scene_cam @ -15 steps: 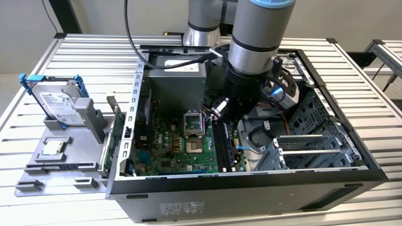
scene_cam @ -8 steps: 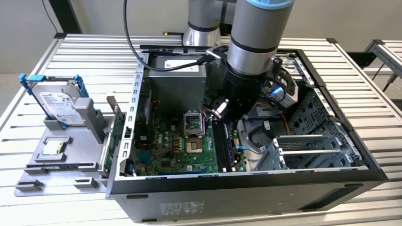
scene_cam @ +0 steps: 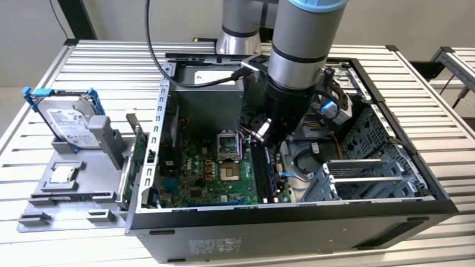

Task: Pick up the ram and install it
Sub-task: 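Press down the ram until it locks into place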

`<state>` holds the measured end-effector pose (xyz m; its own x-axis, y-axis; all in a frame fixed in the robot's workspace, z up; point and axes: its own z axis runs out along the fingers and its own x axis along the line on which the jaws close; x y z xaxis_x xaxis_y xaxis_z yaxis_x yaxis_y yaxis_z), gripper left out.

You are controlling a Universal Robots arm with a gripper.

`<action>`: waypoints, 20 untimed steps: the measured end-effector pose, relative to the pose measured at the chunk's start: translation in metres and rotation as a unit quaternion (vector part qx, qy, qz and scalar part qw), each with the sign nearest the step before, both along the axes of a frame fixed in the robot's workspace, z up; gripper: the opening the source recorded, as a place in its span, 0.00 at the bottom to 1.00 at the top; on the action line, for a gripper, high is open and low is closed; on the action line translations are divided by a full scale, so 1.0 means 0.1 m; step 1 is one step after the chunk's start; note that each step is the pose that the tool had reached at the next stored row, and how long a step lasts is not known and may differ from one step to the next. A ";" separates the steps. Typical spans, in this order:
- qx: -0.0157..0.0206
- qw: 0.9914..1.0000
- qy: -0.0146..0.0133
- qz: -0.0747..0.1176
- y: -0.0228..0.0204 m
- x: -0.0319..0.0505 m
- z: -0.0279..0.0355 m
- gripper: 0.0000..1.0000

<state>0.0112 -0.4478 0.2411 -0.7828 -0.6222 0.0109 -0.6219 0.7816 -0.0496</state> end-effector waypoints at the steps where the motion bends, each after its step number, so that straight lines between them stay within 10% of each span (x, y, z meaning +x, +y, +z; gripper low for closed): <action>1: 0.000 1.000 0.000 0.006 0.000 0.000 -0.001 0.00; 6: 0.000 0.999 0.000 0.050 -0.001 0.000 0.000 0.00; 14: 0.001 0.994 0.000 0.107 -0.001 0.000 -0.006 0.00; 18: 0.002 0.990 0.000 0.140 -0.001 0.000 -0.006 0.00; 20: 0.009 0.989 -0.001 0.150 -0.001 -0.001 -0.008 0.00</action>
